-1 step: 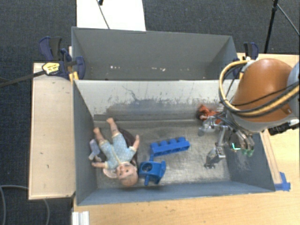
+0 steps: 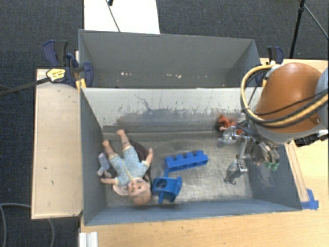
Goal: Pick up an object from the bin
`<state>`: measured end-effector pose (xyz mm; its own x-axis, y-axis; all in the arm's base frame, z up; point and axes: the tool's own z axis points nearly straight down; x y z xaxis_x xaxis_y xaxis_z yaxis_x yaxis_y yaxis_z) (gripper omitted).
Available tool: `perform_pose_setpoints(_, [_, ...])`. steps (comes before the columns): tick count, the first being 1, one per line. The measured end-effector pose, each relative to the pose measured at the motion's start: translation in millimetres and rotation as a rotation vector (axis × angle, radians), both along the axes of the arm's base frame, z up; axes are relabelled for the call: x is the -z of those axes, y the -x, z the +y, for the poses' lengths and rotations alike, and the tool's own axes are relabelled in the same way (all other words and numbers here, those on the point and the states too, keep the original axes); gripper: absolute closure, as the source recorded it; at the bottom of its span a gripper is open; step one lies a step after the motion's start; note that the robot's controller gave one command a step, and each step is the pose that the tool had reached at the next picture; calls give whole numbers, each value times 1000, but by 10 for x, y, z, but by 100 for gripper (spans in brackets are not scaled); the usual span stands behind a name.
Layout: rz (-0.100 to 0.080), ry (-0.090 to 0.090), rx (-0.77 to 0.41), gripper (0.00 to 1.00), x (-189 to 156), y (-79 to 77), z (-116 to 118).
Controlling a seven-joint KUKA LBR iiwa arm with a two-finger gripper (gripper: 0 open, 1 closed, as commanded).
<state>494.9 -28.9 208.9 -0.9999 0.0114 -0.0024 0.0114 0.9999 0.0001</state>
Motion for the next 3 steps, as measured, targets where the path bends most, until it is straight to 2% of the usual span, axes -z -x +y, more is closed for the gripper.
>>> perform_pose_setpoints(1, [-6, 0, -42, 0, 758, -268, 455])
perform_pose_setpoints(2, [4, 0, -73, 0, 797, -545, 541])
perform_pose_setpoints(3, [-2, -1, -55, 0, 724, -577, 604])
